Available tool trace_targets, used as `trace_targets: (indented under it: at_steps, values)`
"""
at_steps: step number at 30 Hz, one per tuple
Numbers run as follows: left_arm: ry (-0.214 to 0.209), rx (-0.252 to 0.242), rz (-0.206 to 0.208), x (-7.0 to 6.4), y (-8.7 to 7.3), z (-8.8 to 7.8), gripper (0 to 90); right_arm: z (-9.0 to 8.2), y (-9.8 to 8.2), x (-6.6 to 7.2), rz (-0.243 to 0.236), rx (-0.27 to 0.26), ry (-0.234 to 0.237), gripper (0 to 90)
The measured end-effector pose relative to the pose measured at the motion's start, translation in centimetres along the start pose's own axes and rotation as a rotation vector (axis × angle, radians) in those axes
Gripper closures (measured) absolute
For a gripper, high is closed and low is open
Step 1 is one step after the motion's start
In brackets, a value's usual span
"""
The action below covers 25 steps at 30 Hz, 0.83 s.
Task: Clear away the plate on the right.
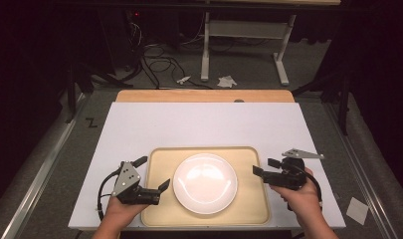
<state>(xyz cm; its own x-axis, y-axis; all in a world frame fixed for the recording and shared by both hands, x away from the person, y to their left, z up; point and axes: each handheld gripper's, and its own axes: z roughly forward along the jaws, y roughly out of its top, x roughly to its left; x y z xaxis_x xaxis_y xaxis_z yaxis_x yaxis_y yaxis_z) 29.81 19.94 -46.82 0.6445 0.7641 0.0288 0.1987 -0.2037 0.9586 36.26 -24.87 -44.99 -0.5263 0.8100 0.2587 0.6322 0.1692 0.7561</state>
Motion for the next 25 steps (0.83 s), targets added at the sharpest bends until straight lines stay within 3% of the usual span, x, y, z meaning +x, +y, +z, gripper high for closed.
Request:
trace_targets:
  at_steps: [3, 5, 8, 12, 18, 25]
  values:
    - [-0.007, 0.006, 0.012, -0.3, 0.1, 0.1, 0.2, -1.3, -0.6, -0.2, -0.062, -0.069, -0.062, 5.4]
    - [-0.01, 0.012, 0.018, -0.5, 0.1, 0.2, 0.2, -1.7, -0.8, -0.2, -0.074, -0.089, -0.077, 1.1]
    - [-0.017, 0.025, 0.022, -0.9, 0.0, 0.6, 0.2, -3.1, -1.6, -0.4, -0.088, -0.145, -0.095, 0.6]
    - [-0.022, 0.04, 0.03, -1.0, -0.1, 0.9, 0.2, -3.5, -1.5, -0.5, -0.1, -0.187, -0.107, 0.6]
    - [-0.021, 0.046, 0.027, -1.0, -0.1, 1.0, 0.2, -3.0, -1.7, -0.9, -0.114, -0.172, -0.11, 0.6]
    - [-0.019, 0.05, 0.029, -1.0, -0.1, 0.9, 0.2, -3.3, -1.7, -1.0, -0.122, -0.219, -0.107, 1.6]
